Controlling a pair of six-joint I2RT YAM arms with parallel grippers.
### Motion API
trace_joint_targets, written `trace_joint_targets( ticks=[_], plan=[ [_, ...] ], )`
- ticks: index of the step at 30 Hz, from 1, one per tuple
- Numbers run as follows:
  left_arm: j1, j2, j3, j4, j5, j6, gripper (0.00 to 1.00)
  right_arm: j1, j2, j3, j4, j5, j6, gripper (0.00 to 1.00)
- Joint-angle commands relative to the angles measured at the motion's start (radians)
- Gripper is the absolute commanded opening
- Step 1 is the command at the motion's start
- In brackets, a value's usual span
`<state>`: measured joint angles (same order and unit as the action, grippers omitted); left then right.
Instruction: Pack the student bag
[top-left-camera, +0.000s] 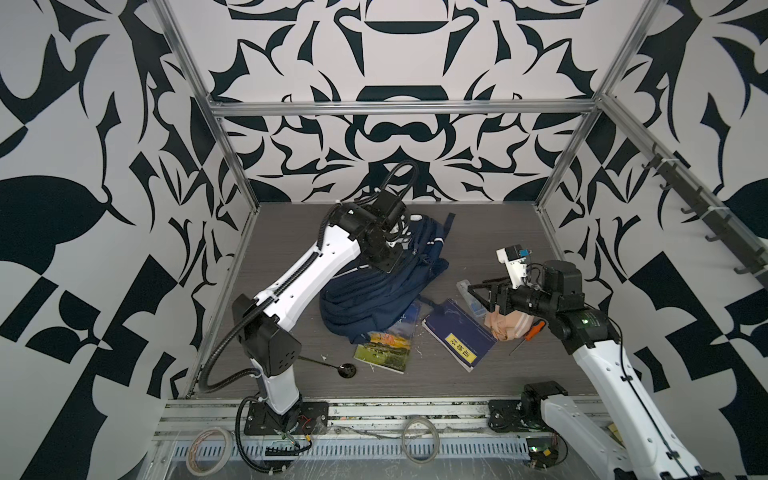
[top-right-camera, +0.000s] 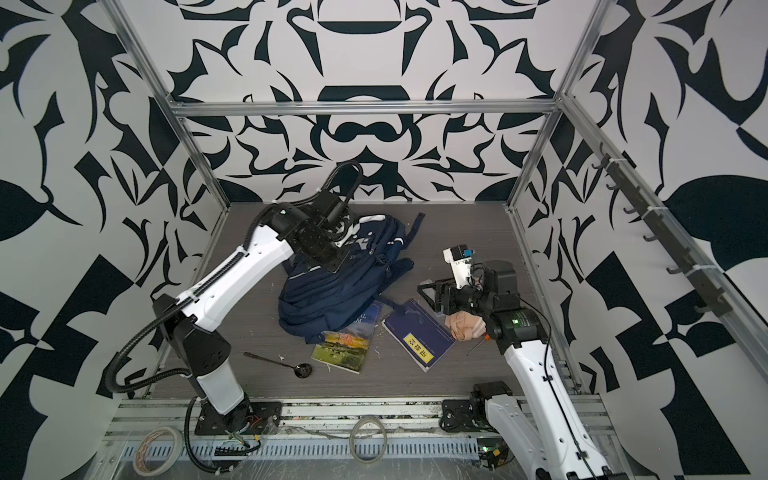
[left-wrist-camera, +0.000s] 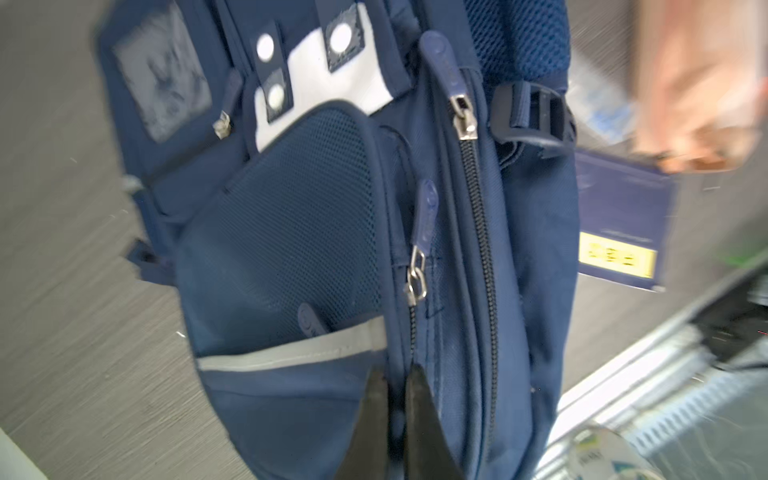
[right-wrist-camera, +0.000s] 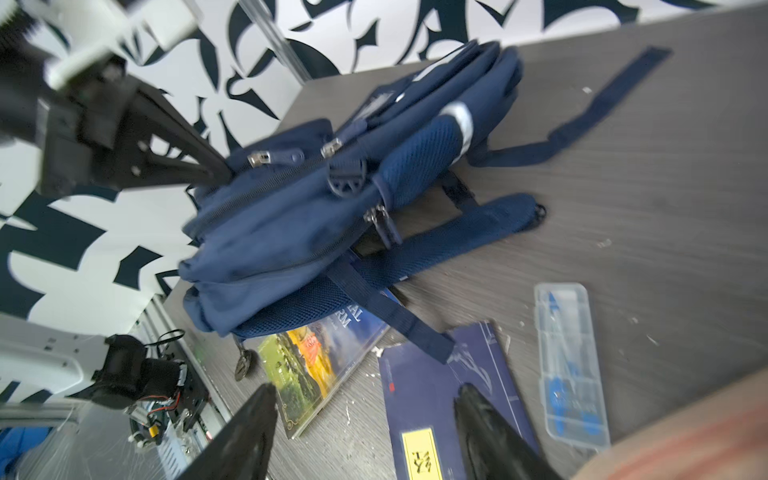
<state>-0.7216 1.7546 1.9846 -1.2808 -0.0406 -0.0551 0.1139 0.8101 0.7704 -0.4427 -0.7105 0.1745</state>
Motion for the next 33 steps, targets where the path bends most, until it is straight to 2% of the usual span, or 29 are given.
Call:
trace_joint_targets(
  ticks=[1,5,9,15,19,24,27,29,33],
  plan=[
    [0.01,-0.042,0.107,-0.084,0.157,0.027,0.0,0.017,0.038,-0.007,0.139,-0.099,-0.015,0.64],
    [0.023,-0.032,0.184,-0.11,0.239,0.03,0.0,0.046,0.087,0.018,0.201,-0.118,-0.013,0.54],
    [0.034,-0.044,0.183,-0.09,0.301,0.03,0.0,0.049,0.147,0.031,0.238,-0.139,-0.027,0.49],
    [0.055,-0.058,0.169,-0.047,0.368,0.014,0.0,0.051,0.214,0.064,0.278,-0.201,-0.02,0.49],
    [0.066,-0.051,0.178,-0.034,0.392,0.006,0.0,0.058,0.222,0.087,0.256,-0.225,-0.035,0.44],
    [0.077,-0.031,0.21,-0.037,0.409,0.003,0.0,0.058,0.174,0.101,0.185,-0.174,-0.056,0.45],
    [0.088,-0.027,0.209,-0.032,0.415,0.004,0.0,0.058,0.133,0.119,0.113,-0.147,-0.059,0.52],
    [0.094,-0.029,0.203,-0.024,0.425,0.002,0.0,0.061,0.11,0.118,0.085,-0.141,-0.064,0.54],
    [0.102,-0.038,0.187,-0.013,0.448,0.002,0.0,0.061,0.125,0.115,0.062,-0.142,-0.098,0.47]
  ],
)
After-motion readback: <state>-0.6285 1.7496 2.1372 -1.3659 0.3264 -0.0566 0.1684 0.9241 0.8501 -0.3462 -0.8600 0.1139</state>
